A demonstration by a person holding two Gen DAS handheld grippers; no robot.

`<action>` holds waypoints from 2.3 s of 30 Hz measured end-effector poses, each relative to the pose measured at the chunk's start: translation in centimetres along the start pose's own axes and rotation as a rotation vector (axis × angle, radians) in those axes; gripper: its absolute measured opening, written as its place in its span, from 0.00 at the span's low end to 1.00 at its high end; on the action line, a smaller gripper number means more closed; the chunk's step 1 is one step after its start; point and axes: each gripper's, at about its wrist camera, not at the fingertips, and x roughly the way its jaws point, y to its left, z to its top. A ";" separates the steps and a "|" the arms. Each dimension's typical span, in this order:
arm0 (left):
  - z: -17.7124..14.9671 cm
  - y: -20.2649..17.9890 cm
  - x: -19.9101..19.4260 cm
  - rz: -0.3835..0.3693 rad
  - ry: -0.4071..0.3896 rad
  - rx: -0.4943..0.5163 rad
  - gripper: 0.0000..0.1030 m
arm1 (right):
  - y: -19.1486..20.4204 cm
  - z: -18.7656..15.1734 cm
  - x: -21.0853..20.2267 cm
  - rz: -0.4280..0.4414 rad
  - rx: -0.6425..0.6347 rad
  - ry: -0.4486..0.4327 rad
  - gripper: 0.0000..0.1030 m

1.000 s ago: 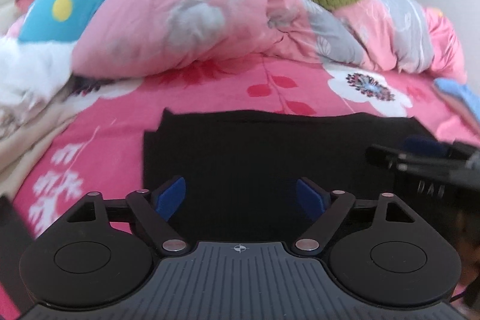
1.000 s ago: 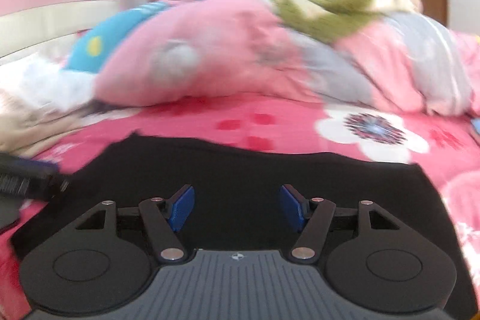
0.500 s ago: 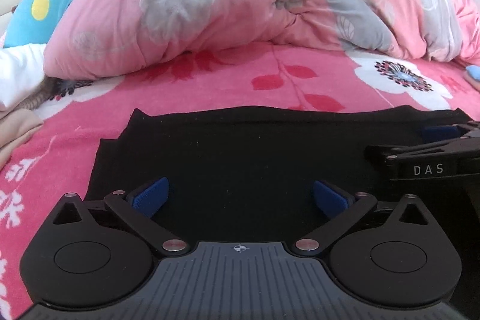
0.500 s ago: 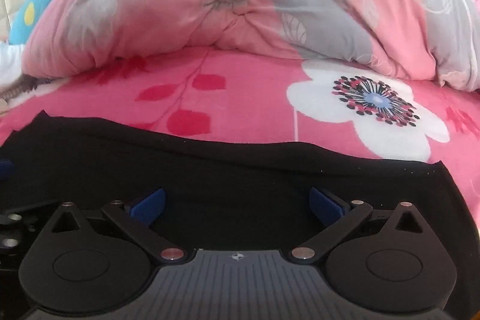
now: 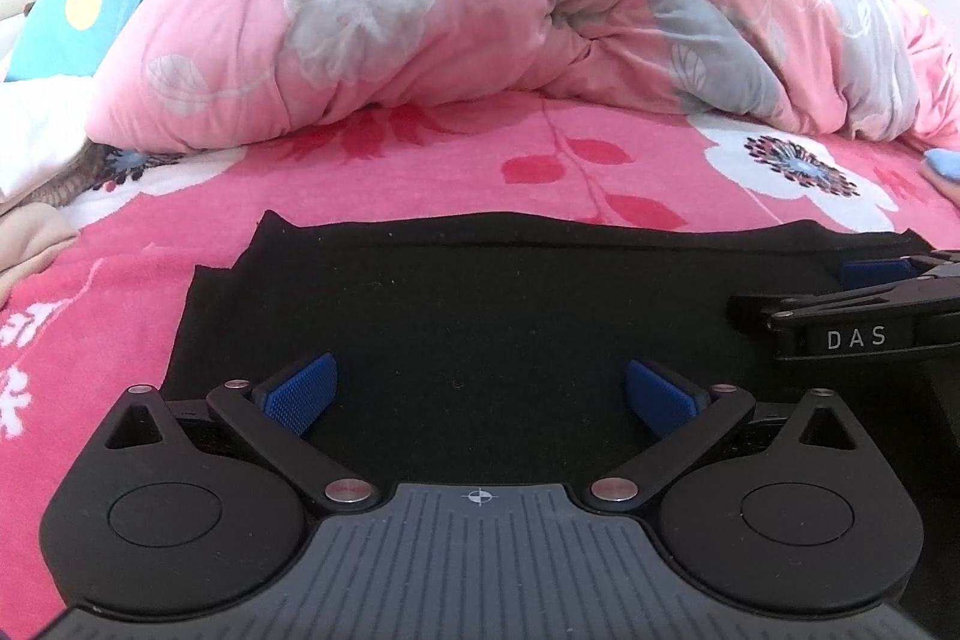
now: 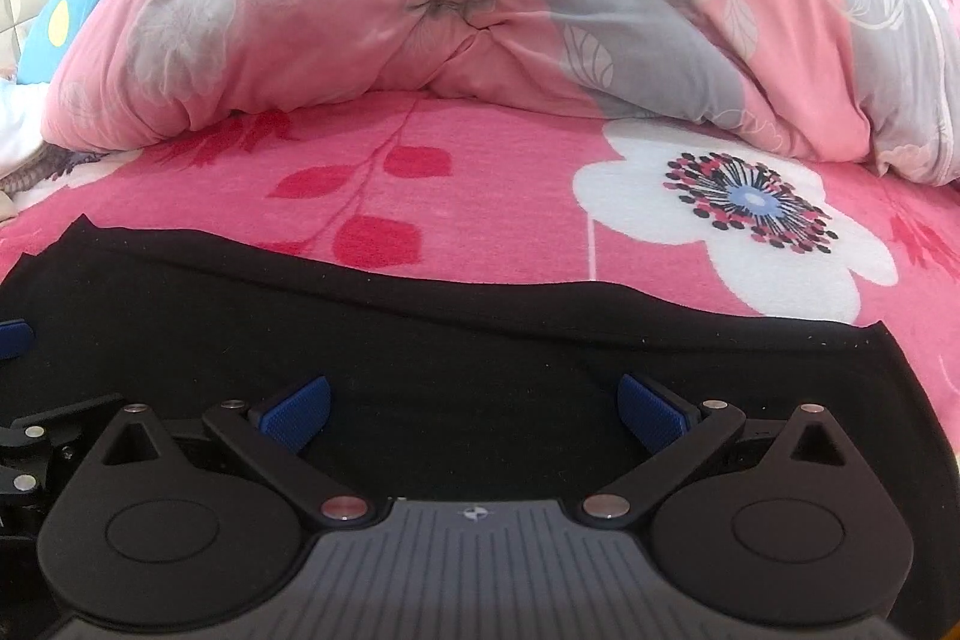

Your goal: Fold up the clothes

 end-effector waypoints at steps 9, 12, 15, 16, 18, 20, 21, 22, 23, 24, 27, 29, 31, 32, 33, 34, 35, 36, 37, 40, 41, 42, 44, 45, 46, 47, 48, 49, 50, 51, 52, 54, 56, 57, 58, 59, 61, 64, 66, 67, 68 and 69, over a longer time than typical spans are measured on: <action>-0.1 -0.2 0.1 0.006 -0.008 0.002 1.00 | 0.0 0.0 0.0 0.001 -0.001 0.001 1.00; -0.2 -0.3 0.1 0.007 -0.009 0.002 1.00 | 0.0 0.0 0.0 0.002 -0.001 0.001 1.00; -0.2 -0.3 0.0 0.009 -0.011 0.003 1.00 | 0.0 0.0 0.0 0.002 -0.001 0.002 1.00; -0.2 -0.3 0.0 0.008 -0.010 0.003 1.00 | 0.0 0.0 0.0 0.002 -0.001 0.002 1.00; -0.2 -0.3 0.0 0.006 -0.010 0.001 1.00 | 0.0 0.0 0.0 0.002 -0.001 0.002 1.00; -0.2 -0.2 0.0 0.004 -0.011 -0.001 1.00 | 0.0 0.0 0.0 0.001 0.000 0.002 1.00; -0.2 -0.2 0.0 0.002 -0.011 -0.003 1.00 | 0.0 0.0 0.0 0.001 0.000 0.002 1.00; -0.2 -0.1 0.0 -0.002 -0.012 -0.006 1.00 | 0.0 0.0 0.0 0.001 0.000 0.002 1.00; -0.2 -0.1 0.0 -0.003 -0.013 -0.008 1.00 | 0.0 0.0 0.0 0.001 0.000 0.002 1.00; -0.2 -0.1 0.0 -0.005 -0.014 -0.009 1.00 | 0.0 0.0 0.0 0.001 0.000 0.002 1.00; -0.2 -0.1 0.0 -0.007 -0.015 -0.011 1.00 | 0.0 0.1 0.0 0.011 -0.007 0.011 1.00; -0.2 0.0 0.0 -0.010 -0.016 -0.014 1.00 | 0.0 0.1 0.0 0.011 -0.007 0.011 1.00; -0.2 0.1 -0.1 -0.015 -0.018 -0.019 1.00 | 0.0 0.1 0.0 0.011 -0.007 0.011 1.00; -0.2 0.2 -0.1 -0.020 -0.020 -0.025 1.00 | 0.0 0.1 0.0 0.011 -0.008 0.011 1.00; -0.3 0.3 -0.2 -0.026 -0.023 -0.031 1.00 | 0.0 0.1 0.0 0.011 -0.008 0.012 1.00; -0.3 0.5 -0.2 -0.033 -0.026 -0.038 1.00 | 0.0 0.1 0.0 0.011 -0.008 0.012 1.00; -0.3 0.6 -0.2 -0.039 -0.029 -0.045 1.00 | 0.0 0.1 0.0 0.011 -0.008 0.012 1.00; -0.3 0.7 -0.3 -0.045 -0.032 -0.052 1.00 | 0.0 0.1 -0.1 0.011 -0.008 0.012 1.00; -0.3 0.8 -0.3 -0.051 -0.034 -0.058 1.00 | 0.0 0.1 -0.1 0.011 -0.008 0.012 1.00; -0.3 1.2 -0.4 -0.070 -0.043 -0.079 1.00 | 0.0 0.2 0.0 0.011 -0.008 0.012 1.00; -0.3 1.3 -0.4 -0.076 -0.045 -0.086 1.00 | 0.0 0.2 0.0 0.012 -0.008 0.012 1.00; -0.3 1.4 -0.4 -0.083 -0.048 -0.093 1.00 | 0.0 0.2 0.0 0.012 -0.008 0.012 1.00; -0.3 1.6 -0.5 -0.095 -0.054 -0.106 1.00 | 0.0 0.2 0.0 0.012 -0.009 0.012 1.00; -0.3 1.7 -0.5 -0.097 -0.054 -0.109 1.00 | 0.0 0.2 0.0 0.012 -0.009 0.012 1.00; -0.3 1.7 -0.5 -0.100 -0.054 -0.111 1.00 | 0.0 0.2 0.0 0.012 -0.009 0.012 1.00; -0.3 1.8 -0.5 -0.102 -0.055 -0.113 1.00 | 0.0 0.2 0.0 0.012 -0.009 0.012 1.00; -0.3 1.8 -0.5 -0.104 -0.057 -0.115 1.00 | 0.0 0.2 0.0 0.012 -0.009 0.012 1.00; -0.3 1.9 -0.5 -0.106 -0.058 -0.117 1.00 | 0.0 0.2 0.0 0.012 -0.009 0.012 1.00; -0.4 2.0 -0.5 -0.111 -0.060 -0.122 1.00 | 0.0 0.2 0.0 0.013 -0.009 0.012 1.00; -0.4 2.1 -0.5 -0.116 -0.063 -0.128 1.00 | 0.0 0.2 0.0 0.013 -0.009 0.012 1.00; -0.4 2.2 -0.6 -0.122 -0.065 -0.134 1.00 | 0.0 0.2 0.0 0.013 -0.009 0.011 1.00; -0.4 2.4 -0.6 -0.131 -0.069 -0.144 1.00 | 0.0 0.2 0.0 0.013 -0.008 0.011 1.00; -0.4 2.4 -0.6 -0.133 -0.070 -0.146 1.00 | 0.0 0.2 0.0 0.013 -0.008 0.011 1.00; -0.4 2.4 -0.6 -0.133 -0.071 -0.146 1.00 | 0.0 0.2 0.0 0.013 -0.008 0.011 1.00; -0.5 2.4 -0.6 -0.134 -0.071 -0.146 1.00 | 0.0 0.2 0.0 0.013 -0.008 0.011 1.00; -0.5 2.4 -0.6 -0.135 -0.072 -0.148 1.00 | 0.0 0.2 0.0 0.013 -0.008 0.011 1.00; -0.5 2.5 -0.6 -0.139 -0.074 -0.151 1.00 | 0.0 0.2 0.0 0.013 -0.008 0.011 1.00; -0.5 2.6 -0.6 -0.143 -0.076 -0.155 1.00 | 0.0 0.2 0.0 0.013 -0.008 0.011 1.00; -0.5 2.6 -0.6 -0.146 -0.077 -0.158 1.00 | 0.0 0.2 0.0 0.013 -0.008 0.011 1.00; -0.5 2.6 -0.7 -0.147 -0.078 -0.159 1.00 | 0.0 0.2 0.0 0.013 -0.008 0.011 1.00; -0.5 2.6 -0.6 -0.147 -0.078 -0.159 1.00 | 0.0 0.2 0.0 0.013 -0.008 0.011 1.00; -0.5 2.6 -0.6 -0.147 -0.078 -0.159 1.00 | 0.0 0.1 0.0 0.013 -0.008 0.011 1.00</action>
